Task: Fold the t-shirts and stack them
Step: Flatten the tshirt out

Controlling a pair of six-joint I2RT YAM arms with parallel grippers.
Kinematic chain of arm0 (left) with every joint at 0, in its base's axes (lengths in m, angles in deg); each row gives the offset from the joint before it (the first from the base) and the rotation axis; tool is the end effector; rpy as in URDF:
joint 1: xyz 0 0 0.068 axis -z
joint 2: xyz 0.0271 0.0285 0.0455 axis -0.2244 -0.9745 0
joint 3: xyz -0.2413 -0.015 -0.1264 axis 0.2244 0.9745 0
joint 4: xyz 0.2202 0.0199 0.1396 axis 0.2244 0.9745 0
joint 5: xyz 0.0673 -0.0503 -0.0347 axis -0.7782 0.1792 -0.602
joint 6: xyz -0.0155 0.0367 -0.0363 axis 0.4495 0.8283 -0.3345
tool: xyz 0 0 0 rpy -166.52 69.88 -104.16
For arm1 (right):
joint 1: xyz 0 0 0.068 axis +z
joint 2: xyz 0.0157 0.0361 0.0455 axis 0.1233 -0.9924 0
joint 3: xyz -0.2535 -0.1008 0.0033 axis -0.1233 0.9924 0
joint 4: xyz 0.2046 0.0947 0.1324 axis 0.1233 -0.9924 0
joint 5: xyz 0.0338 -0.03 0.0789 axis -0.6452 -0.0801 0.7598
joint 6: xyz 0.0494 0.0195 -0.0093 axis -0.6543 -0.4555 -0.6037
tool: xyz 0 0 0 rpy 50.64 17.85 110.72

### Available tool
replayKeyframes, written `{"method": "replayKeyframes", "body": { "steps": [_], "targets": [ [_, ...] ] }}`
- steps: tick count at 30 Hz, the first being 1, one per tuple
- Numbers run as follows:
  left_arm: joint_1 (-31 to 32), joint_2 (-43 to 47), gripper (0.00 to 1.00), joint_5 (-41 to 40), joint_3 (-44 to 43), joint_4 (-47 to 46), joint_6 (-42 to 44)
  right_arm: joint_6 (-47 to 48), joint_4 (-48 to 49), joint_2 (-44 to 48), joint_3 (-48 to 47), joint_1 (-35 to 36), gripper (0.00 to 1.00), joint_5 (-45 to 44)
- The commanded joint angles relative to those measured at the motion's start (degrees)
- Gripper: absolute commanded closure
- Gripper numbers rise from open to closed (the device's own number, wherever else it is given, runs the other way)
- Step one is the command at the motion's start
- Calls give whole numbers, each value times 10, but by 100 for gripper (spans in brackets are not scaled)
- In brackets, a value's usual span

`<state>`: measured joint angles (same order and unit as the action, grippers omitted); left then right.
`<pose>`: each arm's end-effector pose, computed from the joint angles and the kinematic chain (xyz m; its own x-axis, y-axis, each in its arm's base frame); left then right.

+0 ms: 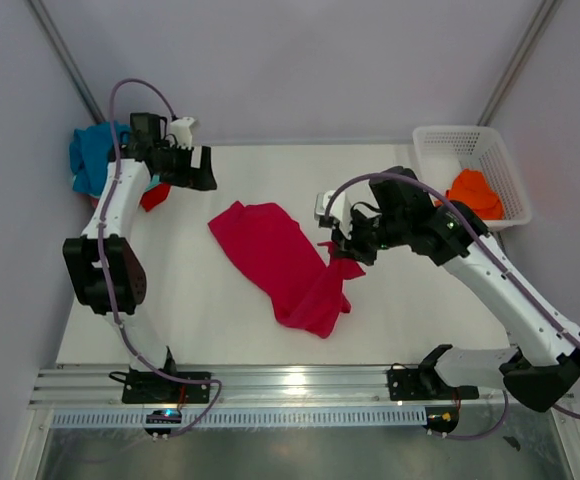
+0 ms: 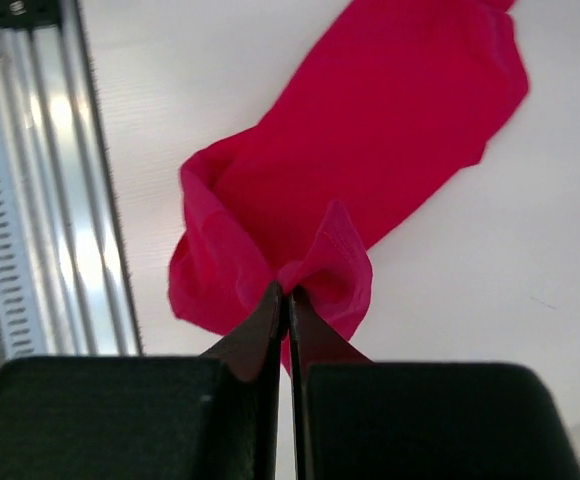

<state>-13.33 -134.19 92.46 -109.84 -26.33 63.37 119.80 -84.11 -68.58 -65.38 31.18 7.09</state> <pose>0.4065 -0.0138 0.3263 -0.7291 0.1220 -0.6734 0.3900 0.8827 -0.2623 0.1625 0.1500 0.4041 -0.0121 -0.6457 -0.7635 -0.9850 0.1390 -0.1019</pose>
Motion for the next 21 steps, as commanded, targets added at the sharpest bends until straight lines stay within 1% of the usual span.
{"method": "replayKeyframes", "body": {
  "steps": [1, 2, 4, 5, 6, 7, 8, 10, 12, 16, 17, 19, 21],
  "targets": [
    [27, 15, 1, -5, 31, 10, 45, -66, 143, -49, -24, 1, 97, -129],
    [36, 20, 1, -22, 53, 16, 62, -74, 152, -59, -38, 1, 97, -142],
    [64, 47, 1, -45, 83, 11, 97, -115, 185, -97, -56, 1, 97, -197],
    [76, 56, 1, -63, 117, 7, 104, -124, 188, -115, -87, 2, 97, -215],
    [97, 67, 1, -69, 132, 3, 109, -132, 189, -134, -105, 1, 97, -235],
    [106, 84, 1, -73, 144, 0, 111, -139, 188, -172, -122, 1, 97, -274],
    [116, 92, 1, -73, 164, -5, 112, -145, 188, -191, -155, 1, 97, -286],
    [140, 115, 1, -74, 177, -8, 107, -150, 191, -243, -188, 1, 97, -345],
    [156, 129, 1, -74, 189, -9, 104, -154, 199, -270, -240, -3, 97, -374],
    [164, 158, 1, -74, 204, -6, 100, -152, 215, -330, -323, -13, 97, -452],
    [165, 169, 1, -76, 212, -6, 101, -152, 215, -341, -357, -15, 97, -480],
    [167, 179, 1, -82, 227, -11, 104, -157, 206, -371, -397, -23, 97, -497],
    [170, 194, 1, -86, 238, -21, 106, -163, 212, -391, -409, -27, 97, -519]
  ]
}}
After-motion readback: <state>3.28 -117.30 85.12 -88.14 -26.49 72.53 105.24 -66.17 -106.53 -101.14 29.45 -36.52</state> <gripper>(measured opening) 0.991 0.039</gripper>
